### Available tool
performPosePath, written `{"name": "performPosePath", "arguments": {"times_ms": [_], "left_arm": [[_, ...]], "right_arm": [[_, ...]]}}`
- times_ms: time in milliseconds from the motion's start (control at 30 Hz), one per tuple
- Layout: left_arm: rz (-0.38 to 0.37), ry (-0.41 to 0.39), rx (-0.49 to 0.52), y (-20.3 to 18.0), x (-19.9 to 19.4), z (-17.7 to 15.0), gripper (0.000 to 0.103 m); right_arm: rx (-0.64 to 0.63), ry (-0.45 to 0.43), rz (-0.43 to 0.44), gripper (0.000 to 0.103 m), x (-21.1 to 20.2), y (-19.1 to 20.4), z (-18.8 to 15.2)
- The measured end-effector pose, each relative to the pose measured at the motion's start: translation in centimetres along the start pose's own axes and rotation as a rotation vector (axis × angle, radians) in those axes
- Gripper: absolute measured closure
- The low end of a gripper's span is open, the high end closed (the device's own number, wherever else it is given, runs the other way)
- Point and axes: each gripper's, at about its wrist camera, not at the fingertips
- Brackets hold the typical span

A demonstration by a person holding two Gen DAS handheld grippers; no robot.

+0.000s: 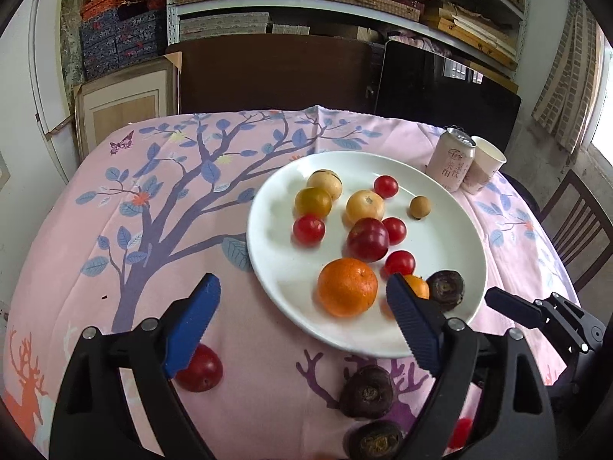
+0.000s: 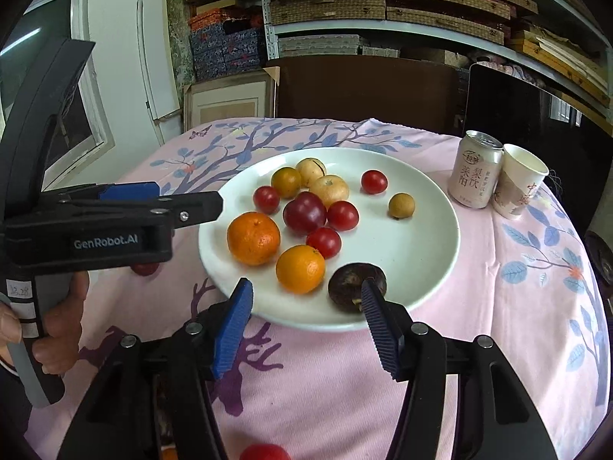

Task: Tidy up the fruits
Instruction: 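Place the tangerine and tomato on the white plate and open both grippers, then grasp a large orange with the right gripper while the left gripper grasps a yellow fruit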

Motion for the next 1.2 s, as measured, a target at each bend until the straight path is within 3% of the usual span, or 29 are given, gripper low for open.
{"name": "performPosePath", "arguments": {"times_ms": [533,900,1100,1133,1200], "left_arm": [[-0.036,0.006,0.047,1.6,-7.3,-10.3,0.016],[-0.039,0.036,-0.002,4.3,-6.8,-12.1,0.016],[-0.056,0.059,0.014,4.4,-6.1,-12.5,0.016],[-0.061,0.064,0.018,4.4,-6.0,-12.5,0.016],[-0.066,0.076,0.026,4.3,-5.9,-12.6,0.016]], "right_arm": [[0.108,-0.006,0.022,0.032,-8.0,1.2,-7.5],[0.020,0.116,0.064,0.032,-5.4,7.0,-10.1],[-0.043,0.190,0.030,0.032,-2.6,8.6,-10.0],[-0.053,0.202,0.022,0.032,-2.1,8.6,-9.9],[-0.068,0.214,0.013,0.057,-1.4,8.6,-9.9]]}}
Point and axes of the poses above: each gripper's, at about its wrist camera, not at the fingertips, and x roughly the way its jaws point, y to its left, z to its top, and after that the axes turned 12 degrees about z, right-handed
